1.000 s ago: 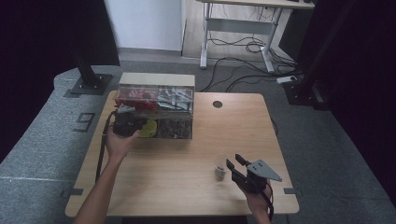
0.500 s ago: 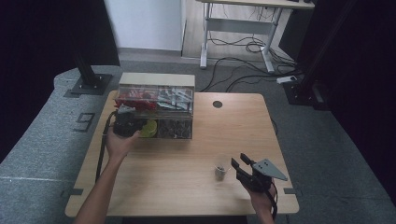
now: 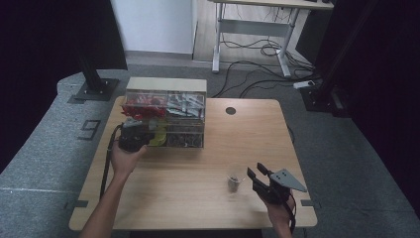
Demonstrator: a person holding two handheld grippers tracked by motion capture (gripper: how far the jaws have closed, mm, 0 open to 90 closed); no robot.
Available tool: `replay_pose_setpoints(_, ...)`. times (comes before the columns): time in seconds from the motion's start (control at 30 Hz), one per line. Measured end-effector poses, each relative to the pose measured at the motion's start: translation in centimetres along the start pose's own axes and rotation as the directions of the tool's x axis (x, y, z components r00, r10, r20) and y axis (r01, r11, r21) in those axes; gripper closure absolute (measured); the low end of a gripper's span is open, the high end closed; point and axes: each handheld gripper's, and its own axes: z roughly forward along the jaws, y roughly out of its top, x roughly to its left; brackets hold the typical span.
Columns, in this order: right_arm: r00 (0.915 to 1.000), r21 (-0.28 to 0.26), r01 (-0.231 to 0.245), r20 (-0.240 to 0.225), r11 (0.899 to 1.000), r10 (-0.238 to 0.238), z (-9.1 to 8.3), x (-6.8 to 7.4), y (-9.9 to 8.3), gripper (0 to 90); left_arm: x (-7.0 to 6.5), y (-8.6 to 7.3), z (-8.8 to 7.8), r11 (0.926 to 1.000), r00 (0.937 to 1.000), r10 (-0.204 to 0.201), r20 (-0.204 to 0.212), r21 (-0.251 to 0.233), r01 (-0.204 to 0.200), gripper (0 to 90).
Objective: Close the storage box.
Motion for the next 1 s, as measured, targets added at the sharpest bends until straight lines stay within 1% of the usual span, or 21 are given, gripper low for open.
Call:
replay_pose_setpoints(0.1,1.0,0.003,-0.006,0.005,1.0,0.006,0.0,-0.1,-0.1,54.3,0.2,-0.5,0.1,1.0,1.0,-0.006,0.002,0.005,0.006,88.5)
replay_pose_setpoints(0.23,1.0,0.01,-0.006,0.008,1.0,0.005,0.2,-0.2,-0.3,54.3,0.3,-1.2,0.3,0.9998,1.0,-0.003,0.003,0.018,0.003,88.5)
replay_pose_setpoints(0.33,0.9999,0.015,-0.008,0.009,1.0,0.008,0.3,-0.3,-0.4,54.3,0.4,-1.6,0.6,0.9996,0.9999,-0.015,0.008,0.024,0.014,88.6)
replay_pose_setpoints(0.43,0.9999,0.016,-0.01,0.01,1.0,0.01,0.3,-0.4,-0.5,54.3,0.6,-2.2,0.8,0.9991,0.9998,-0.015,0.012,0.041,0.015,88.6)
replay_pose_setpoints(0.53,0.9998,0.018,-0.013,0.012,1.0,0.013,0.3,-0.5,-0.6,54.3,0.6,-2.7,1.0,0.9986,0.9994,-0.03,0.015,0.044,0.029,88.6)
replay_pose_setpoints(0.63,0.9998,0.019,-0.013,0.013,1.0,0.013,0.3,-0.5,-0.6,54.3,0.7,-3.1,1.1,0.9981,0.9994,-0.031,0.016,0.054,0.031,88.6)
replay_pose_setpoints(0.8,0.9999,0.017,-0.013,0.012,1.0,0.012,0.3,-0.5,-0.6,54.3,0.8,-3.9,1.5,0.9964,0.999,-0.034,0.029,0.079,0.032,88.4)
replay_pose_setpoints(0.93,0.9999,0.017,-0.012,0.013,1.0,0.012,0.3,-0.5,-0.6,54.4,0.8,-4.5,2.1,0.994,0.9983,-0.044,0.037,0.102,0.041,88.2)
replay_pose_setpoints(0.97,0.9998,0.017,-0.013,0.013,1.0,0.012,0.3,-0.5,-0.6,54.3,0.9,-4.7,2.2,0.9931,0.9977,-0.049,0.047,0.109,0.043,88.4)
replay_pose_setpoints(1.0,0.9998,0.017,-0.013,0.014,1.0,0.013,0.3,-0.6,-0.6,54.3,0.9,-4.8,2.3,0.9931,0.9977,-0.05,0.046,0.108,0.045,88.0)
